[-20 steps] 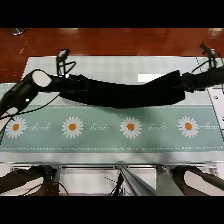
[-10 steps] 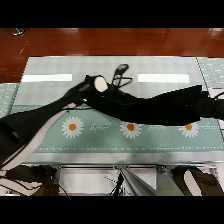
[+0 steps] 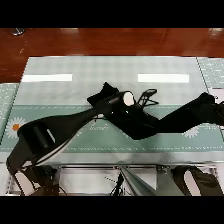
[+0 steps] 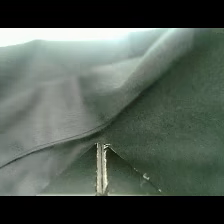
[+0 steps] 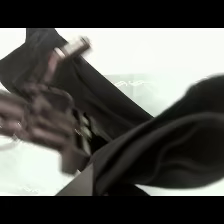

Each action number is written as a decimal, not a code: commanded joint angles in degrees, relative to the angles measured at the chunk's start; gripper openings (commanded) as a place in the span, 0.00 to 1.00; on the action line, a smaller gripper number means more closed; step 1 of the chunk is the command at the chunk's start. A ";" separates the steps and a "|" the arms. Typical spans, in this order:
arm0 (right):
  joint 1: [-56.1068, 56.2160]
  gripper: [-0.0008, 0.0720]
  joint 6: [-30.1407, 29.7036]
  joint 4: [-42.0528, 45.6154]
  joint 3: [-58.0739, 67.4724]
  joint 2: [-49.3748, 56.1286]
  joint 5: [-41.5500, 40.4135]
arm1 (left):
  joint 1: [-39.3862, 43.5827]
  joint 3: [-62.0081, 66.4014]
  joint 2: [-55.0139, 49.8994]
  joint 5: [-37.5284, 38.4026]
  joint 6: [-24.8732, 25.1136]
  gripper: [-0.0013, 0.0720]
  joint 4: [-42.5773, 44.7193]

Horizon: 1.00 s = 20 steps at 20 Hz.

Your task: Fold the shirts.

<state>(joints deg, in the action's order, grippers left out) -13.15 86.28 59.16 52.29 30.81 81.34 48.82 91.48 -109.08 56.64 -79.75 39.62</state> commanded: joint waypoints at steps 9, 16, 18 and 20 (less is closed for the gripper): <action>26.14 0.06 2.56 -3.80 10.56 22.36 -18.78 | -46.23 -12.83 26.47 14.62 2.60 0.05 3.13; 40.87 0.06 4.81 -2.67 32.57 59.06 -25.24 | -50.10 -42.40 61.96 7.39 5.51 0.05 1.88; 40.85 0.06 4.83 -5.05 36.98 65.92 -25.03 | -49.20 -46.97 66.95 7.45 4.09 0.05 1.95; 40.81 0.06 4.83 -7.34 40.06 70.64 -24.96 | -48.24 -49.90 69.18 7.43 4.07 0.05 1.95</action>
<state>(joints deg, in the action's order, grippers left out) 26.41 90.94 54.94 86.65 92.55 57.06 0.03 47.81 -46.28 64.93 -75.07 41.45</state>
